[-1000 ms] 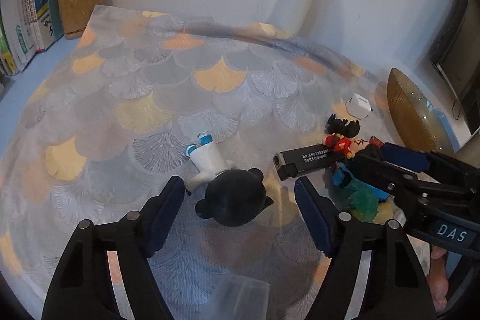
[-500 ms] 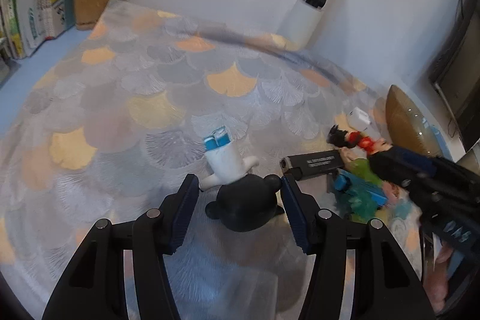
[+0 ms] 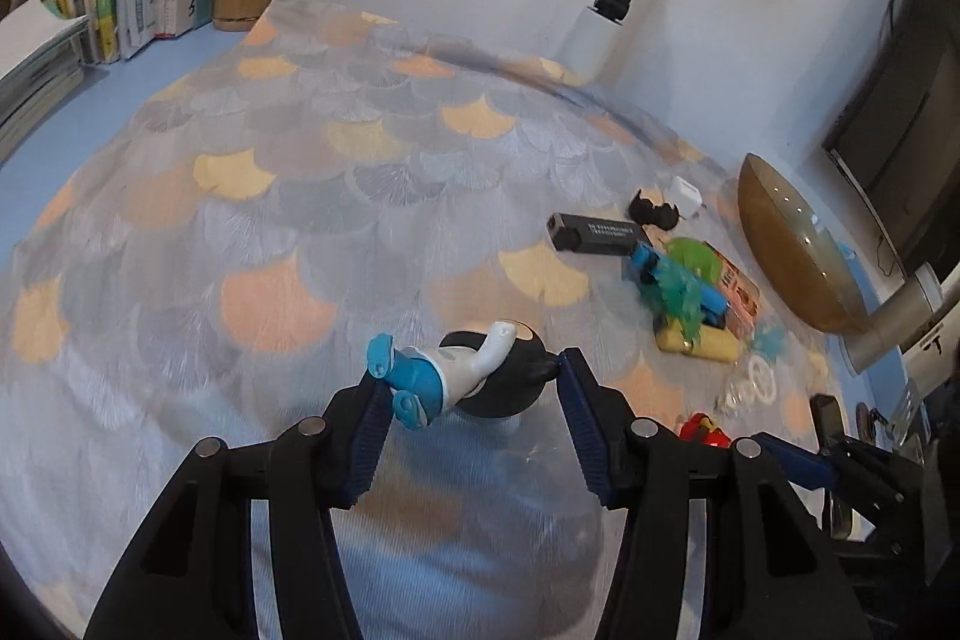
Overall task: Organize rigid objects
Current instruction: 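Grasp the white-and-blue figurine with the left tool while the right tool grasps the black-haired figurine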
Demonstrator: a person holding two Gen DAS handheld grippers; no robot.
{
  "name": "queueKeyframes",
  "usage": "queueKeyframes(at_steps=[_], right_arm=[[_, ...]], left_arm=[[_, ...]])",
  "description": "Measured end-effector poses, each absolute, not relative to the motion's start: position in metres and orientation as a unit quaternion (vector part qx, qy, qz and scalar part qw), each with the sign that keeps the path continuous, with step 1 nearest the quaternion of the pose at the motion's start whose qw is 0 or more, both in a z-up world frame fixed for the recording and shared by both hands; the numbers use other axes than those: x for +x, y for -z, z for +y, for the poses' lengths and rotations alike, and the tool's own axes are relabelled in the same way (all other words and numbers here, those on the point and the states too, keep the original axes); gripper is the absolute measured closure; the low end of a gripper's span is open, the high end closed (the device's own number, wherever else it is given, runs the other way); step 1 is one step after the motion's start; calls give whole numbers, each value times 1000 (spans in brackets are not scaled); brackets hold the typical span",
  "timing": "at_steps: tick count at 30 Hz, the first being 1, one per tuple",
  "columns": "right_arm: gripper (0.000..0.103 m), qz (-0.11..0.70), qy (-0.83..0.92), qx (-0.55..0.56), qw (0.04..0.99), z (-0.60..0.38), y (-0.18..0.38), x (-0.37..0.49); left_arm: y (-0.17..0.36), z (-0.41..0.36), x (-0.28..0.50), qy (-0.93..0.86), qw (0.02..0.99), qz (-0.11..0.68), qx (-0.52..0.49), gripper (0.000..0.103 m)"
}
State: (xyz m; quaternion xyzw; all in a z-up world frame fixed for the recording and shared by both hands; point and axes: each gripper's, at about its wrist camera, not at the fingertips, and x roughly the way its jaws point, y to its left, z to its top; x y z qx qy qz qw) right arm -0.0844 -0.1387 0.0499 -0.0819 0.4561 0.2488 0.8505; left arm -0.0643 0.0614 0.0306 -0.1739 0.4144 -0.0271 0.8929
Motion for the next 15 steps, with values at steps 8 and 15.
queueKeyframes(at_steps=[8,15], right_arm=[[65,460,-235,-89,852,-156,-31,-92],[42,472,-233,-73,847,-163,-24,-94]], left_arm=[[-36,92,-77,20,901,388,-194,52],[-27,100,-84,0,898,396,-190,52]])
